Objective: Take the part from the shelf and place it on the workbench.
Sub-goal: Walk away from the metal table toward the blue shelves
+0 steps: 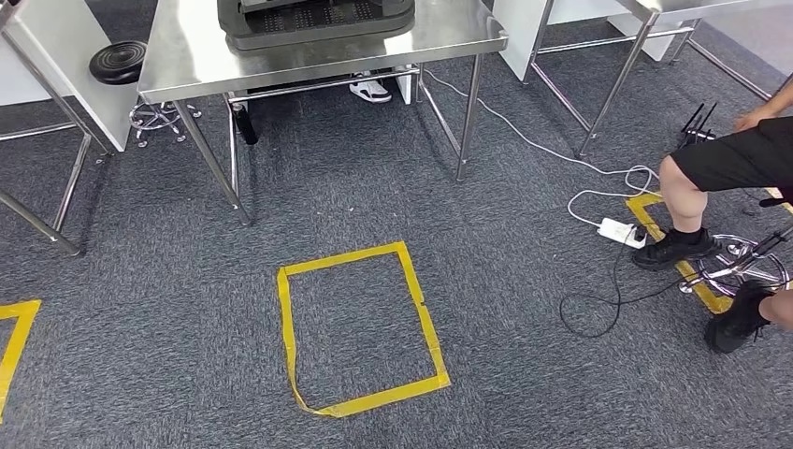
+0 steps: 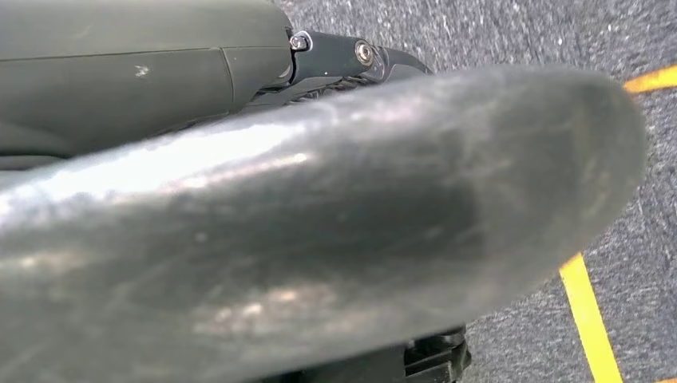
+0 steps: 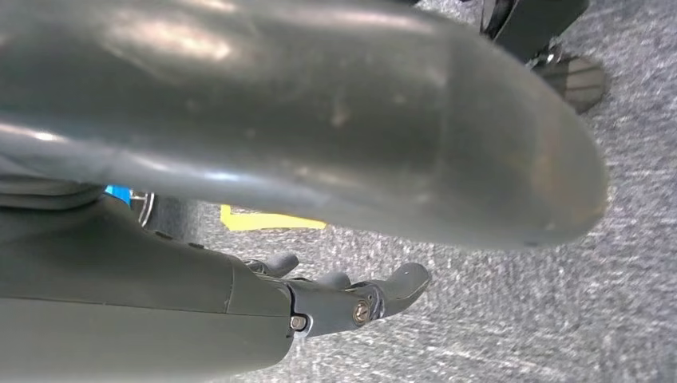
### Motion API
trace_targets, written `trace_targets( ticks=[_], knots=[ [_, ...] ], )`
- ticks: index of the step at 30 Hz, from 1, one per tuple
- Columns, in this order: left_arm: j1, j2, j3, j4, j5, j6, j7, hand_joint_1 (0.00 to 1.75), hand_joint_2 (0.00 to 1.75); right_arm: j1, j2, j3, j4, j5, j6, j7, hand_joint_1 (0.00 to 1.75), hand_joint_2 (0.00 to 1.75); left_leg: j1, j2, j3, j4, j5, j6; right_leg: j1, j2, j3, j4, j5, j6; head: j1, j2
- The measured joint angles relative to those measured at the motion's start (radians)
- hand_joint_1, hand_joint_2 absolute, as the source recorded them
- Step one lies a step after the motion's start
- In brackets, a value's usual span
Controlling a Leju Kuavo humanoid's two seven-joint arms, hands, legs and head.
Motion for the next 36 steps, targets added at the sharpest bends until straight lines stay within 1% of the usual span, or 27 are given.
trace_targets(
  ticks=[2,4,5,6,8,10,11,13,14,15,16,18,19,20,22,23,25,26,27,28,29,30,31,32,33,35,36],
  knots=[
    [0.001,0.0,0.0,0.0,-0.001,0.0,0.0,0.0,0.0,-0.001,0.0,-0.003,0.0,0.002,0.0,0.0,0.0,0.0,-0.003,-0.022,0.074,-0.13,0.057,0.013,0.003,0.017,0.002,0.001,0.0,0.001,0.0,0.0],
    [0.001,0.0,0.001,0.0,-0.002,0.0,0.0,0.0,0.0,-0.003,0.0,-0.006,0.0,0.003,0.0,0.0,0.0,0.0,-0.006,-0.043,0.122,-0.223,0.082,0.018,0.007,0.031,-0.002,0.003,0.0,0.006,0.001,0.0],
    [0.001,0.0,0.001,0.0,-0.002,0.0,0.0,0.0,0.0,-0.004,0.0,-0.007,0.0,0.003,0.0,0.0,0.0,0.0,-0.009,-0.046,0.126,-0.234,0.081,0.019,0.007,0.036,-0.007,0.003,0.002,0.01,0.001,0.0],
    [0.001,0.0,0.001,0.0,-0.003,0.0,0.0,0.0,0.0,-0.005,0.0,-0.009,0.0,0.003,0.0,0.0,0.0,0.0,-0.013,-0.039,0.125,-0.236,0.082,0.021,0.005,0.042,-0.013,0.002,0.004,0.015,0.001,0.0],
    [0.0,-0.001,0.001,0.0,-0.003,0.0,0.0,0.0,0.0,-0.003,-0.001,-0.011,0.0,0.003,0.0,0.001,0.0,0.0,-0.013,-0.023,0.124,-0.242,0.088,0.033,0.003,0.046,-0.025,0.007,0.002,0.025,0.001,0.0],
    [0.0,-0.001,0.001,0.0,-0.003,0.001,-0.001,0.0,0.0,-0.003,0.0,-0.012,0.0,0.003,0.0,0.001,0.0,0.0,-0.012,-0.004,0.121,-0.249,0.094,0.047,0.004,0.023,-0.061,0.071,-0.033,0.025,0.004,0.0],
    [-0.001,-0.001,0.001,0.0,-0.003,0.001,-0.001,0.0,0.0,-0.003,0.0,-0.012,0.0,0.003,0.0,0.001,0.0,0.0,-0.015,0.005,0.119,-0.249,0.095,0.051,0.004,0.007,-0.093,0.135,-0.063,0.021,0.006,0.0],
    [0.0,-0.001,0.001,0.0,-0.003,0.001,0.0,0.0,0.0,-0.004,0.0,-0.012,0.0,0.004,0.0,0.003,0.0,0.0,-0.02,0.027,0.114,-0.249,0.096,0.054,0.004,-0.007,-0.157,0.264,-0.113,0.019,0.007,0.0],
    [0.0,-0.001,0.001,0.0,-0.003,0.001,0.0,0.0,0.0,-0.003,0.0,-0.013,0.0,0.005,0.0,0.004,0.0,0.0,-0.022,0.038,0.113,-0.249,0.096,0.055,0.004,-0.009,-0.169,0.292,-0.119,0.023,0.007,0.0],
    [0.0,-0.001,0.001,0.0,-0.004,0.001,0.0,0.0,0.0,-0.002,0.0,-0.013,0.0,0.006,0.0,0.005,0.0,0.0,-0.023,0.049,0.113,-0.249,0.097,0.055,0.004,-0.012,-0.157,0.274,-0.107,0.03,0.007,0.0],
    [0.0,-0.002,0.001,0.0,-0.004,0.001,0.0,0.0,0.0,-0.001,-0.001,-0.013,0.0,0.007,0.0,0.006,0.0,0.0,-0.023,0.058,0.114,-0.249,0.097,0.055,0.004,-0.019,-0.124,0.216,-0.084,0.038,0.007,0.0],
    [0.0,-0.003,0.001,0.0,-0.004,0.002,0.0,0.0,0.0,-0.003,-0.002,-0.014,0.0,0.008,0.0,0.007,0.0,0.0,-0.027,0.077,0.118,-0.249,0.097,0.053,0.009,-0.065,-0.038,0.063,-0.036,0.042,0.008,0.0],
    [0.0,-0.003,0.001,0.0,-0.004,0.002,0.0,0.0,0.0,-0.005,-0.002,-0.014,0.001,0.009,0.0,0.008,0.0,0.0,-0.029,0.085,0.12,-0.249,0.096,0.049,0.013,-0.084,-0.013,0.014,-0.021,0.038,0.007,0.0],
    [0.0,-0.003,0.001,0.0,-0.004,0.003,0.0,0.0,0.0,-0.007,-0.002,-0.015,0.001,0.009,0.0,0.008,0.0,0.0,-0.032,0.094,0.123,-0.249,0.095,0.045,0.016,-0.096,-0.003,-0.009,-0.013,0.03,0.006,0.0],
    [-0.001,-0.004,0.002,0.0,-0.004,0.003,0.0,0.0,0.0,-0.008,-0.001,-0.016,0.001,0.01,0.0,0.008,0.0,0.0,-0.032,0.111,0.13,-0.252,0.095,0.034,0.017,-0.078,-0.008,-0.012,-0.004,0.016,0.004,0.0],
    [-0.001,-0.004,0.002,0.0,-0.004,0.003,0.0,0.0,0.0,-0.007,-0.001,-0.017,0.001,0.01,0.0,0.008,0.0,0.0,-0.03,0.104,0.131,-0.25,0.091,0.027,0.012,-0.066,-0.005,-0.015,0.002,0.01,0.004,0.0],
    [-0.001,-0.004,0.002,0.0,-0.005,0.004,0.0,0.0,0.0,-0.006,-0.001,-0.018,0.001,0.01,0.0,0.009,0.0,0.0,-0.026,0.057,0.116,-0.203,0.051,0.018,0.0,-0.044,0.0,-0.022,0.013,-0.002,0.001,0.0],
    [0.0,-0.004,0.002,0.0,-0.005,0.004,0.0,0.0,0.0,-0.006,-0.001,-0.018,0.001,0.01,0.0,0.009,0.0,0.0,-0.024,0.027,0.093,-0.148,0.014,0.015,-0.003,-0.033,0.001,-0.023,0.017,-0.006,-0.001,0.0],
    [0.002,-0.004,0.002,0.0,-0.005,0.004,0.0,0.0,0.0,-0.006,-0.001,-0.019,0.001,0.01,0.0,0.009,0.0,0.0,-0.024,0.009,0.065,-0.078,-0.025,0.013,-0.003,-0.022,-0.001,-0.022,0.019,-0.01,-0.003,0.0],
    [0.003,-0.004,0.002,0.0,-0.005,0.004,0.0,0.0,0.0,-0.006,0.0,-0.019,0.001,0.01,0.0,0.009,0.0,0.0,-0.023,0.001,0.037,-0.014,-0.054,0.012,-0.003,-0.009,-0.003,-0.022,0.02,-0.011,-0.003,0.0],
    [0.004,-0.004,0.002,0.0,-0.005,0.004,0.0,0.0,0.0,-0.005,0.0,-0.019,0.001,0.01,0.0,0.009,0.0,0.0,-0.022,-0.002,0.021,0.023,-0.063,0.01,-0.003,0.005,-0.004,-0.02,0.02,-0.012,-0.003,0.0],
    [0.004,-0.004,0.002,0.0,-0.005,0.004,0.0,0.0,0.0,-0.004,0.001,-0.019,0.001,0.01,0.0,0.009,0.0,0.0,-0.02,-0.003,0.023,0.024,-0.051,0.008,-0.005,0.02,-0.004,-0.018,0.02,-0.011,-0.003,0.0],
    [0.004,-0.004,0.002,0.0,-0.005,0.005,0.0,0.0,0.0,-0.004,0.002,-0.019,0.001,0.01,0.0,0.01,0.0,0.0,-0.016,-0.005,0.043,-0.016,-0.022,0.006,-0.007,0.035,-0.004,-0.015,0.019,-0.01,-0.003,0.0],
    [0.004,-0.003,0.002,0.0,-0.005,0.005,0.0,0.0,0.0,-0.004,0.003,-0.019,0.001,0.01,0.0,0.01,0.0,0.0,-0.01,-0.018,0.076,-0.083,0.016,0.002,-0.01,0.051,-0.006,-0.009,0.017,-0.006,-0.003,0.0],
    [0.005,-0.004,0.002,0.001,-0.005,0.005,0.001,0.0,0.0,-0.004,0.003,-0.019,0.001,0.01,0.0,0.01,0.0,0.0,-0.003,-0.044,0.107,-0.146,0.04,-0.003,-0.01,0.064,-0.01,0.0,0.013,0.0,-0.004,0.0],
    [0.004,-0.005,0.003,0.002,-0.005,0.005,0.001,0.0,0.0,-0.005,0.002,-0.019,0.001,0.01,0.0,0.01,0.0,0.0,0.002,-0.078,0.138,-0.216,0.059,-0.003,-0.008,0.087,-0.026,0.015,0.009,0.016,-0.005,0.0],
    [0.004,-0.006,0.003,0.003,-0.005,0.005,0.001,0.0,0.0,-0.005,0.002,-0.019,0.001,0.01,0.0,0.01,0.0,0.0,-0.002,-0.081,0.137,-0.218,0.056,0.003,-0.008,0.096,-0.035,0.017,0.01,0.023,-0.005,0.0]
  ],
)
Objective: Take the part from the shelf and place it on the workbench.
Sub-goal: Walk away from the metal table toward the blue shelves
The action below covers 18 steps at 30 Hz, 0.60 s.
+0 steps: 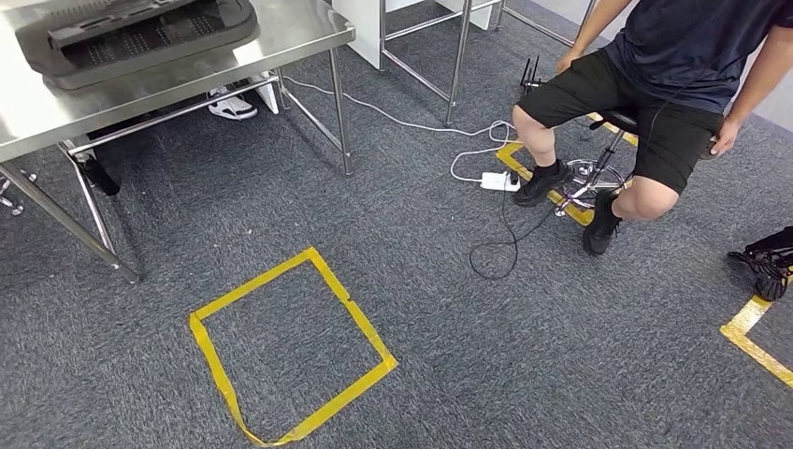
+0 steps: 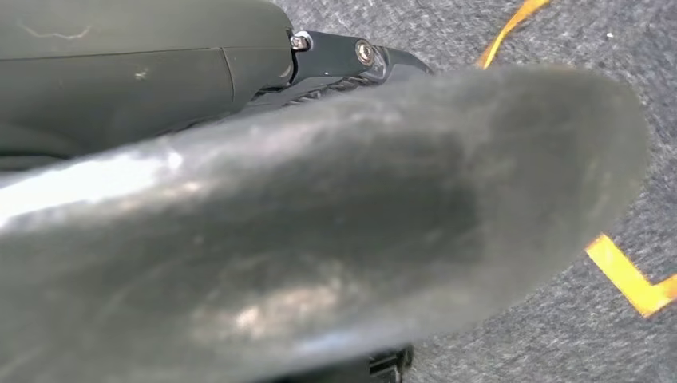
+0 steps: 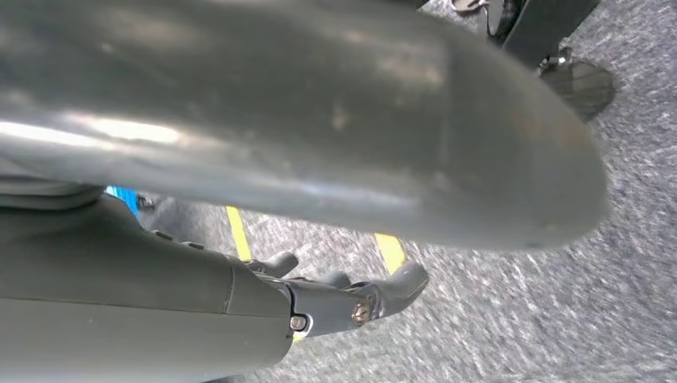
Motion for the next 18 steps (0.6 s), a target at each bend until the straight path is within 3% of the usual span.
trace_targets(
  ticks=[2,3,4,6,8,9,10,12,14,15,17,18],
  knots=[
    [-0.001,0.0,0.0,0.0,0.0,0.001,0.0,0.0,0.0,0.003,0.0,0.0,0.0,0.0,0.0,0.0,0.0,0.0,-0.005,0.025,-0.004,-0.002,0.006,0.018,-0.004,0.011,-0.013,-0.002,0.004,0.011,0.0,0.0],
    [-0.002,0.0,0.0,0.0,0.0,0.001,-0.001,0.0,0.0,0.005,0.0,0.0,0.0,0.0,0.0,0.0,0.0,0.0,-0.006,0.036,-0.004,-0.005,0.009,0.027,-0.004,-0.004,-0.023,0.01,-0.002,0.014,0.001,0.0],
    [-0.002,0.0,0.0,0.0,0.0,0.001,-0.001,0.0,0.0,0.004,0.0,0.0,0.0,0.0,0.0,0.0,0.0,0.0,-0.006,0.05,-0.005,-0.008,0.012,0.036,-0.002,-0.028,-0.041,0.043,-0.018,0.012,0.004,0.0],
    [-0.001,0.0,0.0,0.0,0.0,0.001,-0.002,0.0,0.0,0.001,0.001,0.0,0.0,0.001,0.001,0.0,0.0,0.0,-0.008,0.077,-0.008,-0.01,0.013,0.046,0.003,-0.085,-0.105,0.166,-0.074,0.006,0.01,0.0],
    [-0.001,0.0,0.0,0.0,0.0,0.001,-0.004,0.0,0.0,-0.001,0.001,0.0,0.0,0.001,0.002,0.0,0.0,0.0,-0.013,0.108,-0.011,-0.01,0.012,0.048,0.003,-0.104,-0.163,0.279,-0.113,0.006,0.011,0.0],
    [-0.001,0.0,0.0,0.0,0.0,0.001,-0.005,0.0,0.0,0.0,0.001,0.0,0.0,0.002,0.003,0.0,0.0,0.0,-0.015,0.122,-0.012,-0.01,0.012,0.049,0.003,-0.107,-0.166,0.287,-0.111,0.01,0.011,0.0],
    [-0.001,0.0,0.0,0.0,-0.001,0.001,-0.007,0.0,0.0,0.001,0.001,0.0,0.0,0.002,0.004,0.0,0.0,0.0,-0.016,0.135,-0.012,-0.01,0.012,0.049,0.004,-0.113,-0.145,0.251,-0.095,0.017,0.011,0.0],
    [-0.001,0.0,0.0,0.0,-0.002,0.001,-0.009,0.0,0.0,0.001,0.0,0.0,0.0,0.002,0.005,0.001,0.0,0.0,-0.019,0.158,-0.01,-0.01,0.011,0.046,0.01,-0.148,-0.064,0.104,-0.046,0.024,0.011,0.0],
    [-0.001,0.0,0.0,0.0,-0.002,0.001,-0.011,0.0,0.0,-0.003,-0.001,0.0,0.0,0.002,0.005,0.001,0.0,0.0,-0.022,0.177,-0.007,-0.01,0.007,0.038,0.018,-0.182,-0.014,0.008,-0.016,0.015,0.01,0.0],
    [-0.001,0.0,0.0,0.0,-0.003,0.001,-0.012,0.0,0.0,-0.004,-0.001,0.0,0.0,0.003,0.005,0.001,0.0,0.0,-0.023,0.187,-0.004,-0.011,0.006,0.032,0.022,-0.186,-0.011,-0.003,-0.01,0.007,0.01,0.0],
    [-0.003,0.0,0.0,0.0,-0.003,0.001,-0.013,0.0,0.0,-0.002,-0.001,0.0,0.0,0.004,0.005,0.001,0.0,0.0,-0.021,0.202,0.007,-0.018,0.005,0.019,0.023,-0.163,-0.008,-0.008,0.0,-0.008,0.009,0.0],
    [-0.004,0.0,0.0,0.0,-0.004,0.001,-0.013,0.0,0.0,0.0,0.0,0.0,0.0,0.005,0.005,0.001,0.0,0.0,-0.019,0.193,0.01,-0.015,-0.001,0.013,0.018,-0.151,-0.002,-0.015,0.006,-0.015,0.008,0.0]
  ],
)
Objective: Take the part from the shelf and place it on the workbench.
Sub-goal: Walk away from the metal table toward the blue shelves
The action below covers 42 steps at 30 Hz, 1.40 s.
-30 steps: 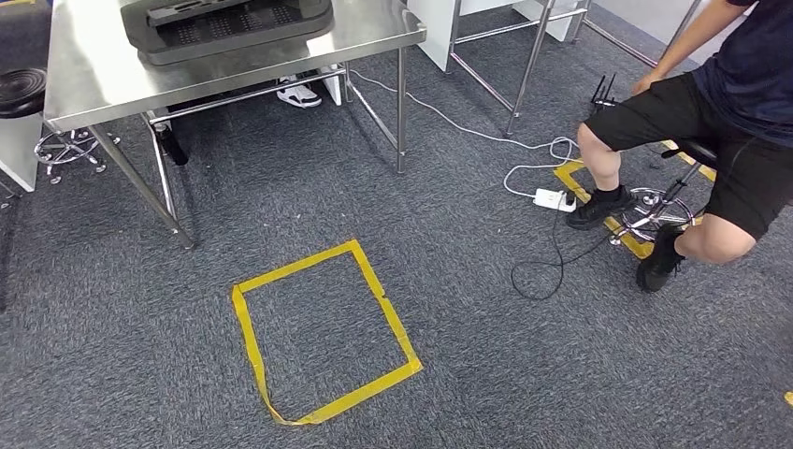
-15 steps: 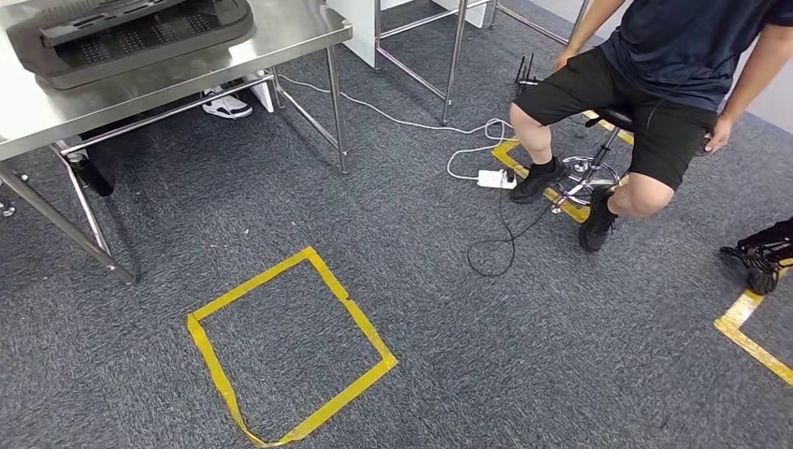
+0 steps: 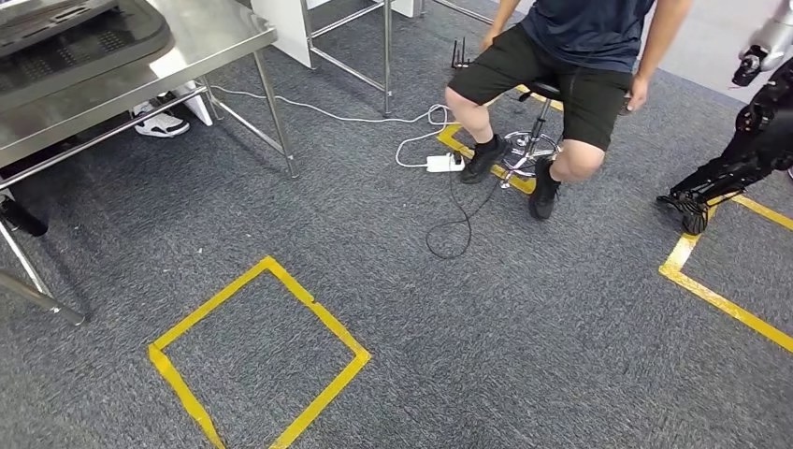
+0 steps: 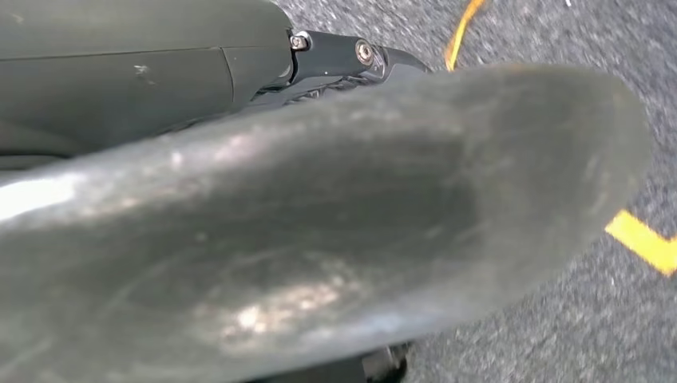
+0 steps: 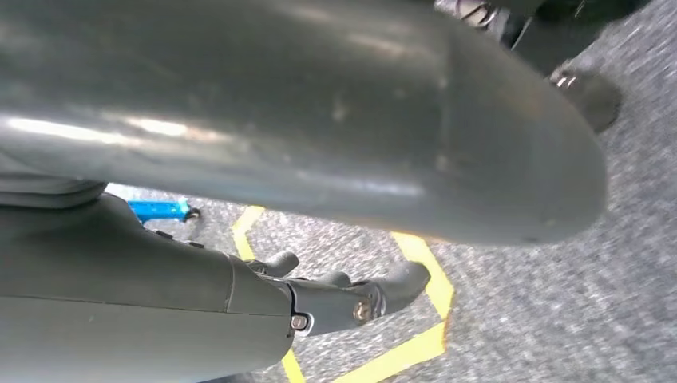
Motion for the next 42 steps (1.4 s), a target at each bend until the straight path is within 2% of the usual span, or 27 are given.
trace_targets(
  ticks=[1,3,5,6,7,8,10,12,13,15,17,19,21,22,23,24,25,27,28,30,32,34,36,37,39,41,42],
  knots=[
    [0.0,0.0,0.0,0.0,0.0,0.0,0.0,0.0,0.0,0.001,0.0,0.0,0.0,0.001,0.0,0.0,0.0,0.0,0.002,-0.022,-0.005,0.02,-0.017,-0.004,-0.006,0.011,0.007,-0.006,0.005,-0.007,-0.003,0.0],
    [0.002,0.001,0.0,0.0,-0.001,0.0,0.0,0.0,0.0,0.0,0.001,0.0,0.0,0.003,0.0,0.001,0.0,0.0,0.005,-0.084,-0.046,0.123,-0.081,-0.007,-0.013,0.034,0.013,-0.012,0.01,-0.015,-0.008,0.0],
    [0.005,0.002,0.0,0.0,-0.001,0.0,0.0,0.0,0.0,-0.001,0.002,0.0,0.0,0.004,0.0,0.001,0.0,0.0,0.006,-0.111,-0.103,0.241,-0.133,-0.011,-0.011,0.061,0.012,-0.011,0.01,-0.019,-0.009,0.0],
    [0.005,0.002,0.0,0.0,-0.001,-0.001,0.0,0.0,0.0,-0.001,0.002,0.0,0.0,0.004,0.001,0.001,0.0,0.0,0.006,-0.114,-0.116,0.264,-0.132,-0.013,-0.011,0.075,0.012,-0.009,0.01,-0.019,-0.009,0.0],
    [0.006,0.002,0.0,0.0,-0.001,-0.002,0.0,0.0,0.0,0.0,0.002,0.0,0.0,0.004,0.001,0.001,0.0,0.0,0.008,-0.115,-0.113,0.252,-0.113,-0.015,-0.011,0.09,0.013,-0.007,0.009,-0.019,-0.009,0.0],
    [0.005,0.003,0.0,0.0,-0.001,-0.003,-0.001,0.0,0.0,0.0,0.003,0.0,0.0,0.005,0.001,0.001,0.0,0.0,0.011,-0.117,-0.093,0.204,-0.078,-0.016,-0.012,0.105,0.013,-0.004,0.008,-0.017,-0.009,0.0],
    [0.005,0.004,0.0,0.001,-0.002,-0.006,-0.001,0.0,0.0,0.0,0.003,0.0,0.0,0.007,0.001,0.001,0.0,0.0,0.02,-0.15,-0.035,0.081,-0.019,-0.022,-0.014,0.134,0.009,0.008,0.003,-0.009,-0.01,0.0],
    [0.005,0.004,0.0,0.003,-0.004,-0.009,-0.003,0.0,0.0,0.0,0.003,0.0,0.0,0.008,0.002,0.001,0.0,0.0,0.022,-0.181,-0.008,0.022,-0.005,-0.019,-0.013,0.154,-0.002,0.02,-0.002,0.003,-0.011,0.0],
    [0.004,0.004,0.0,0.004,-0.005,-0.01,-0.003,0.0,0.0,0.0,0.002,0.0,0.0,0.009,0.002,0.001,0.0,0.0,0.018,-0.183,-0.01,0.022,-0.008,-0.013,-0.012,0.161,-0.009,0.021,-0.001,0.008,-0.011,0.0],
    [0.003,0.006,0.0,0.004,-0.007,-0.014,-0.004,0.0,0.0,0.004,0.001,0.0,0.001,0.012,0.002,0.001,0.0,0.0,0.013,-0.162,-0.012,0.02,-0.003,0.005,-0.015,0.169,-0.02,0.019,0.002,0.018,-0.011,0.0],
    [0.002,0.007,0.0,0.004,-0.008,-0.016,-0.005,0.0,0.0,0.005,0.001,0.0,0.001,0.013,0.002,0.001,0.0,0.0,0.012,-0.139,-0.012,0.015,0.001,0.022,-0.013,0.13,-0.045,0.056,-0.016,0.021,-0.008,0.0],
    [0.003,0.007,0.0,0.004,-0.008,-0.016,-0.006,0.0,0.0,0.002,0.002,0.0,0.001,0.014,0.002,0.001,0.0,0.0,0.009,-0.112,-0.012,0.014,0.001,0.034,-0.01,0.07,-0.106,0.174,-0.067,0.016,-0.004,0.0],
    [0.005,0.007,0.0,0.004,-0.008,-0.016,-0.006,0.0,0.0,0.0,0.003,0.0,0.001,0.014,0.002,0.001,0.0,0.0,0.004,-0.081,-0.013,0.014,-0.001,0.037,-0.01,0.047,-0.17,0.295,-0.107,0.016,-0.002,0.0],
    [0.005,0.007,0.0,0.004,-0.009,-0.016,-0.006,0.0,0.0,0.0,0.002,0.0,0.001,0.014,0.002,0.001,0.0,0.0,0.003,-0.068,-0.013,0.014,-0.002,0.038,-0.011,0.044,-0.179,0.311,-0.107,0.021,-0.002,0.0],
    [0.005,0.008,0.0,0.004,-0.009,-0.016,-0.006,0.0,0.0,0.001,0.002,0.0,0.001,0.014,0.002,0.001,0.0,0.0,0.002,-0.055,-0.012,0.014,-0.003,0.038,-0.011,0.041,-0.166,0.285,-0.093,0.027,-0.002,0.0],
    [0.004,0.007,0.0,0.004,-0.009,-0.016,-0.006,0.0,0.0,0.001,0.002,0.0,0.001,0.014,0.002,0.001,0.0,0.0,0.002,-0.043,-0.011,0.014,-0.004,0.037,-0.011,0.031,-0.132,0.222,-0.068,0.034,-0.002,0.0],
    [0.004,0.007,0.0,0.004,-0.009,-0.016,-0.006,0.0,0.0,0.001,0.002,0.0,0.001,0.014,0.002,0.001,0.0,0.0,0.001,-0.032,-0.008,0.014,-0.006,0.034,-0.008,0.005,-0.092,0.146,-0.043,0.037,-0.001,0.0],
    [0.004,0.007,0.0,0.004,-0.009,-0.016,-0.006,0.0,0.0,-0.004,0.001,0.0,0.001,0.014,0.002,0.001,0.0,0.0,-0.004,-0.012,-0.003,0.014,-0.012,0.024,-0.001,-0.036,-0.035,0.041,-0.01,0.031,-0.002,0.0],
    [0.004,0.007,0.0,0.004,-0.009,-0.016,-0.006,0.0,0.0,-0.005,0.001,0.0,0.001,0.014,0.002,0.001,0.0,0.0,-0.005,-0.002,0.0,0.012,-0.014,0.018,0.004,-0.044,-0.029,0.026,-0.004,0.023,-0.002,0.0],
    [0.002,0.007,0.0,0.004,-0.009,-0.016,-0.006,0.0,0.0,-0.004,0.001,0.0,0.001,0.015,0.003,0.001,0.0,0.0,-0.004,0.014,0.01,0.006,-0.017,0.005,0.004,-0.02,-0.03,0.022,0.004,0.008,-0.003,0.0],
    [0.001,0.006,0.0,0.004,-0.009,-0.016,-0.006,0.0,0.0,0.0,0.001,0.0,0.001,0.015,0.004,0.001,0.0,0.0,0.001,-0.02,0.012,0.025,-0.038,-0.005,-0.006,0.005,-0.019,0.009,0.012,-0.005,-0.007,0.0],
    [0.002,0.007,0.0,0.004,-0.009,-0.016,-0.006,0.0,0.0,0.0,0.002,0.0,0.001,0.015,0.004,0.002,0.0,0.0,0.004,-0.083,-0.027,0.123,-0.098,-0.008,-0.011,0.031,-0.01,0.003,0.016,-0.014,-0.013,0.0],
    [0.005,0.007,0.0,0.004,-0.008,-0.016,-0.007,0.0,0.0,-0.001,0.004,0.0,0.001,0.015,0.004,0.002,0.0,0.0,0.004,-0.11,-0.09,0.248,-0.15,-0.006,-0.009,0.06,-0.009,0.003,0.016,-0.017,-0.015,0.0],
    [0.006,0.008,0.0,0.004,-0.008,-0.017,-0.006,0.0,0.0,-0.001,0.005,0.0,0.001,0.015,0.005,0.002,0.0,0.0,0.004,-0.113,-0.109,0.276,-0.15,-0.006,-0.008,0.076,-0.008,0.004,0.015,-0.017,-0.015,0.0],
    [0.006,0.008,0.0,0.004,-0.008,-0.017,-0.006,0.0,0.0,0.0,0.006,0.0,0.001,0.015,0.007,0.002,0.0,0.0,0.006,-0.12,-0.092,0.213,-0.085,-0.006,-0.008,0.109,-0.003,0.005,0.015,-0.016,-0.015,0.0],
    [0.007,0.009,0.0,0.004,-0.007,-0.017,-0.006,0.0,0.0,0.0,0.006,0.0,0.001,0.015,0.009,0.002,0.0,0.0,0.014,-0.159,-0.04,0.082,-0.014,-0.008,-0.007,0.139,-0.003,0.013,0.011,-0.011,-0.015,0.0],
    [0.007,0.009,0.0,0.005,-0.007,-0.017,-0.005,0.0,0.0,-0.001,0.006,0.0,0.001,0.015,0.009,0.002,0.0,0.0,0.016,-0.176,-0.024,0.042,0.001,-0.008,-0.006,0.15,-0.006,0.017,0.009,-0.006,-0.015,0.0]
  ],
)
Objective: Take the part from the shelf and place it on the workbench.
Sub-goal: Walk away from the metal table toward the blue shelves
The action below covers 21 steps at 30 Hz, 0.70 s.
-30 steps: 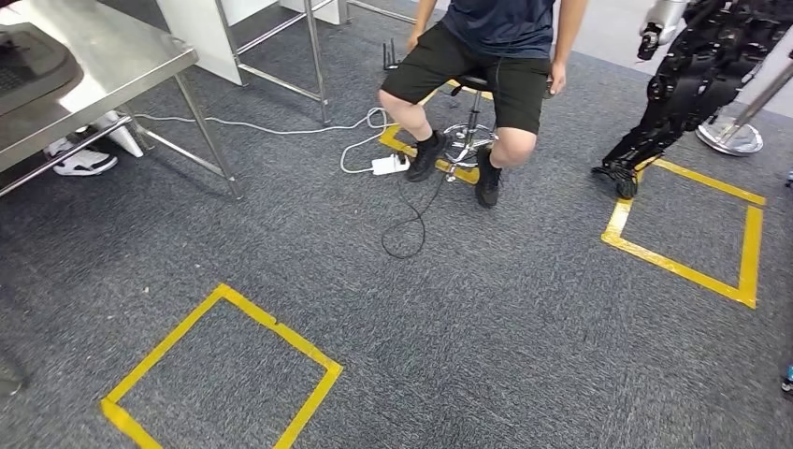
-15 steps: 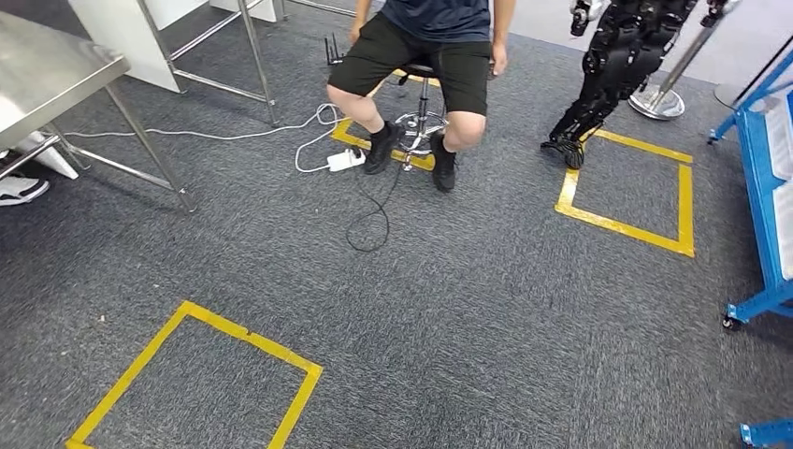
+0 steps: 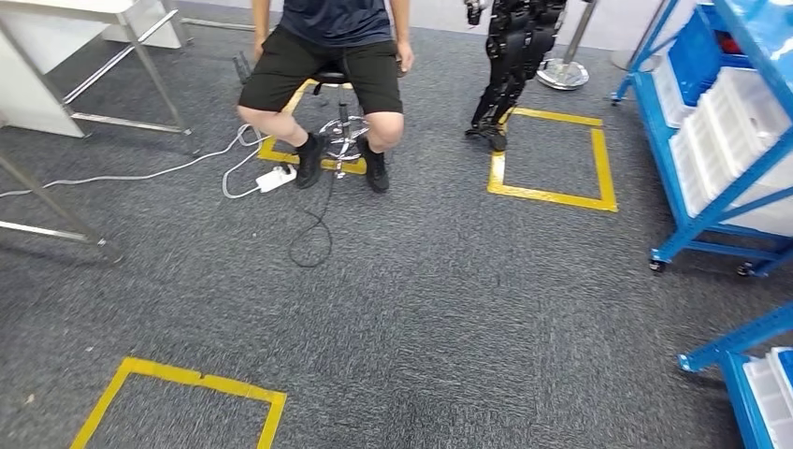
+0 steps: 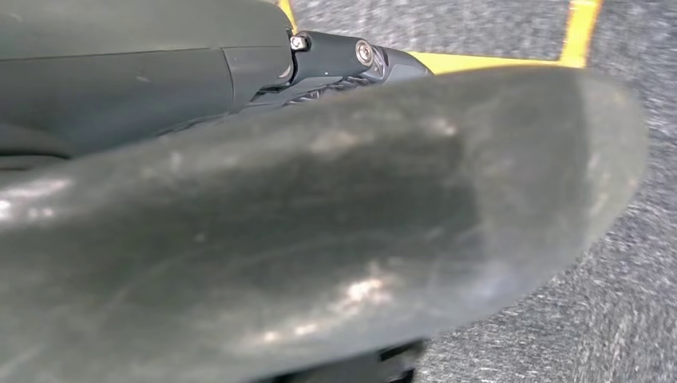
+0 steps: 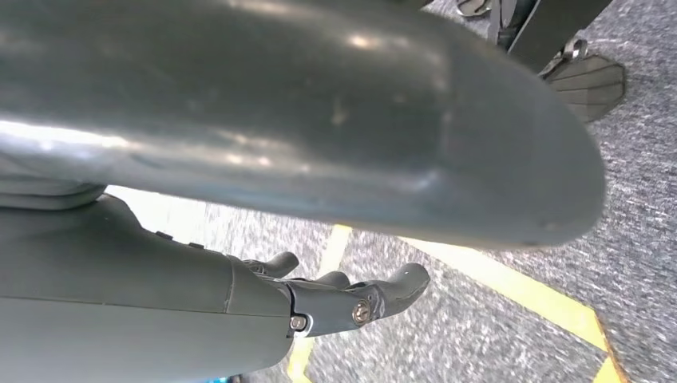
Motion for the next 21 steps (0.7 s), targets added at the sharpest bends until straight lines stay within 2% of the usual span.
trace_targets(
  ticks=[1,3,4,6,7,8,9,10,11,12,13,14,15,16,17,18,19,20,21],
  knots=[
    [0.0,0.0,0.0,0.0,0.0,0.0,0.0,0.0,0.0,0.0,0.0,0.0,0.0,0.0,0.001,0.0,0.0,0.0,-0.001,-0.011,0.007,-0.02,0.003,0.002,0.001,0.01,-0.005,0.002,0.0,0.005,0.0,0.0],
    [-0.002,0.0,0.0,0.0,0.0,0.0,0.001,0.0,0.0,0.003,0.0,0.0,0.0,0.0,0.001,0.0,0.0,0.0,-0.007,0.005,0.006,-0.023,0.005,0.014,-0.001,0.028,-0.018,0.0,0.003,0.016,0.001,0.0],
    [-0.003,0.001,0.0,0.0,0.0,0.0,0.001,0.0,0.0,0.006,-0.001,0.0,0.0,0.0,0.001,0.0,0.0,0.0,-0.009,0.016,0.006,-0.026,0.007,0.022,-0.001,0.02,-0.024,0.004,0.001,0.02,0.0,0.0],
    [-0.003,0.001,0.0,0.0,0.0,0.0,0.001,0.0,0.0,0.007,0.0,0.0,0.0,0.0,0.002,0.0,0.0,0.0,-0.01,0.04,0.006,-0.032,0.011,0.039,0.001,-0.034,-0.058,0.061,-0.028,0.021,0.004,0.0],
    [-0.003,0.001,0.0,0.0,0.0,0.0,0.002,0.0,0.0,0.005,0.0,0.0,0.0,0.0,0.002,0.0,0.0,0.0,-0.013,0.054,0.006,-0.033,0.011,0.045,0.002,-0.07,-0.089,0.122,-0.056,0.017,0.006,0.0],
    [-0.002,0.001,0.0,0.0,-0.001,0.0,0.002,0.0,0.0,0.003,0.001,0.0,0.0,0.0,0.002,0.0,0.0,0.0,-0.015,0.069,0.005,-0.034,0.011,0.048,0.002,-0.092,-0.127,0.195,-0.087,0.014,0.008,0.0],
    [-0.001,0.002,0.0,0.0,-0.001,0.0,0.002,0.0,0.0,0.001,0.001,0.0,0.0,0.0,0.002,0.0,0.0,0.0,-0.017,0.084,0.004,-0.033,0.01,0.049,0.001,-0.101,-0.162,0.262,-0.113,0.014,0.007,0.0],
    [0.0,0.002,0.0,0.0,-0.001,0.0,0.003,0.0,0.0,0.001,0.001,0.0,0.0,0.001,0.002,0.001,0.0,0.0,-0.018,0.099,0.003,-0.033,0.009,0.05,0.001,-0.105,-0.182,0.301,-0.123,0.018,0.007,0.0],
    [-0.001,0.002,0.0,0.0,-0.001,0.0,0.003,0.0,0.0,0.002,0.002,0.0,0.0,0.001,0.003,0.002,0.0,0.0,-0.019,0.113,0.003,-0.033,0.009,0.05,0.001,-0.108,-0.179,0.298,-0.118,0.024,0.008,0.0],
    [-0.001,0.002,0.0,0.0,-0.001,0.001,0.003,0.0,0.0,0.002,0.001,0.0,0.0,0.002,0.003,0.003,0.0,0.0,-0.019,0.126,0.004,-0.033,0.008,0.049,0.001,-0.114,-0.152,0.251,-0.098,0.032,0.008,0.0],
    [-0.002,0.002,0.0,0.0,-0.001,0.001,0.003,0.0,0.0,0.003,0.001,0.0,0.0,0.003,0.003,0.004,0.0,0.0,-0.019,0.138,0.006,-0.033,0.007,0.047,0.002,-0.131,-0.108,0.174,-0.072,0.038,0.008,0.0],
    [-0.002,0.001,0.0,0.0,-0.001,0.001,0.003,0.0,0.0,0.001,0.001,0.0,0.0,0.003,0.003,0.005,0.0,0.0,-0.022,0.148,0.008,-0.033,0.004,0.043,0.005,-0.155,-0.066,0.098,-0.048,0.04,0.008,0.0],
    [-0.001,0.001,0.0,0.0,-0.001,0.001,0.003,0.0,0.0,-0.001,0.001,0.0,0.0,0.003,0.003,0.005,0.0,0.0,-0.024,0.159,0.01,-0.033,0.001,0.038,0.009,-0.173,-0.033,0.041,-0.031,0.037,0.007,0.0],
    [-0.001,0.001,0.0,0.0,-0.001,0.001,0.003,0.0,0.0,-0.003,0.001,0.0,0.0,0.004,0.003,0.005,0.0,0.0,-0.025,0.168,0.013,-0.033,-0.001,0.032,0.013,-0.186,-0.017,0.01,-0.021,0.03,0.007,0.0],
    [-0.002,0.001,0.0,0.0,-0.001,0.002,0.003,0.0,0.0,-0.004,0.0,0.0,0.0,0.004,0.003,0.005,0.0,0.0,-0.025,0.179,0.017,-0.035,-0.003,0.026,0.017,-0.185,-0.017,0.003,-0.015,0.021,0.007,0.0],
    [-0.003,0.001,0.0,0.0,-0.001,0.002,0.003,0.0,0.0,-0.002,0.0,0.0,0.0,0.005,0.003,0.005,0.0,0.0,-0.024,0.189,0.022,-0.039,-0.004,0.019,0.019,-0.172,-0.018,-0.001,-0.01,0.013,0.007,0.0],
    [-0.005,0.0,0.0,0.0,-0.001,0.002,0.003,0.0,0.0,0.0,0.0,0.0,0.0,0.005,0.003,0.005,0.0,0.0,-0.022,0.185,0.027,-0.039,-0.006,0.013,0.014,-0.16,-0.016,-0.006,-0.005,0.005,0.007,0.0],
    [-0.006,0.0,0.0,0.0,-0.001,0.002,0.003,0.0,0.0,0.002,0.0,0.0,0.0,0.007,0.003,0.005,0.0,0.0,-0.019,0.166,0.027,-0.03,-0.016,0.008,0.009,-0.148,-0.01,-0.011,0.0,-0.003,0.006,0.0],
    [-0.005,0.0,0.0,0.0,-0.001,0.002,0.003,0.0,0.0,0.002,0.0,0.0,0.0,0.008,0.003,0.005,0.0,0.0,-0.018,0.138,0.018,-0.002,-0.036,0.004,0.003,-0.137,-0.003,-0.016,0.003,-0.01,0.005,0.0]
  ],
)
